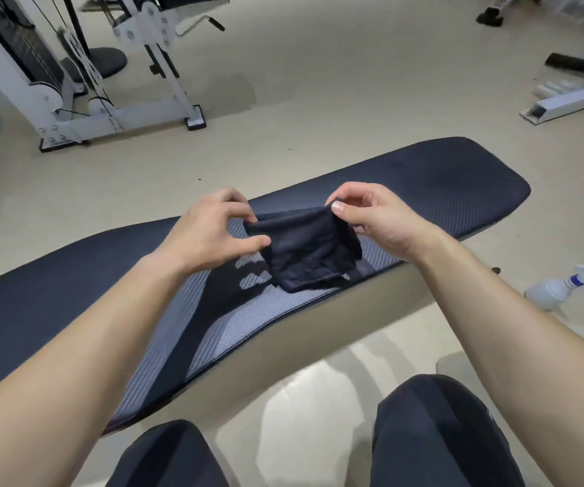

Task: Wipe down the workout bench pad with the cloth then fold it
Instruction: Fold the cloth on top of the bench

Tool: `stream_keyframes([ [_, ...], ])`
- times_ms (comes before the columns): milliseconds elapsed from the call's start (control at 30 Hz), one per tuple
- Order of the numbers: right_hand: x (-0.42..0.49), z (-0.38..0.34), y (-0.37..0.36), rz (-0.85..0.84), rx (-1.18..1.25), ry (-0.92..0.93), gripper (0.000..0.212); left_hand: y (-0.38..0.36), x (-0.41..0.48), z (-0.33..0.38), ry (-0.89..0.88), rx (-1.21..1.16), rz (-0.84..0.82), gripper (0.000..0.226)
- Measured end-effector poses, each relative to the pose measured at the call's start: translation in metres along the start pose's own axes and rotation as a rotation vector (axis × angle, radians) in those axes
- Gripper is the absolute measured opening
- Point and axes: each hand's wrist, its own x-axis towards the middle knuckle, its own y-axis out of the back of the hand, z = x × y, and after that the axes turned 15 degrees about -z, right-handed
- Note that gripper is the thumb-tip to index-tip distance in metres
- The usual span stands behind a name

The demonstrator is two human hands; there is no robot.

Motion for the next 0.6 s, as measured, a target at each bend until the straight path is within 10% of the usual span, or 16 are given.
stream_keyframes([
  [367, -0.097, 0.019, 0.019, 0.660, 0.030, -0.037, 0.023, -0.031, 0.045, 0.131, -0.247, -0.663, -0.044, 0.025],
  [600, -0.250, 0.079, 0.029, 0.699, 0.657, -0.021, 0.032, -0.137, 0.080, 0.260, -0.098, -1.176, -0.430, 0.031],
])
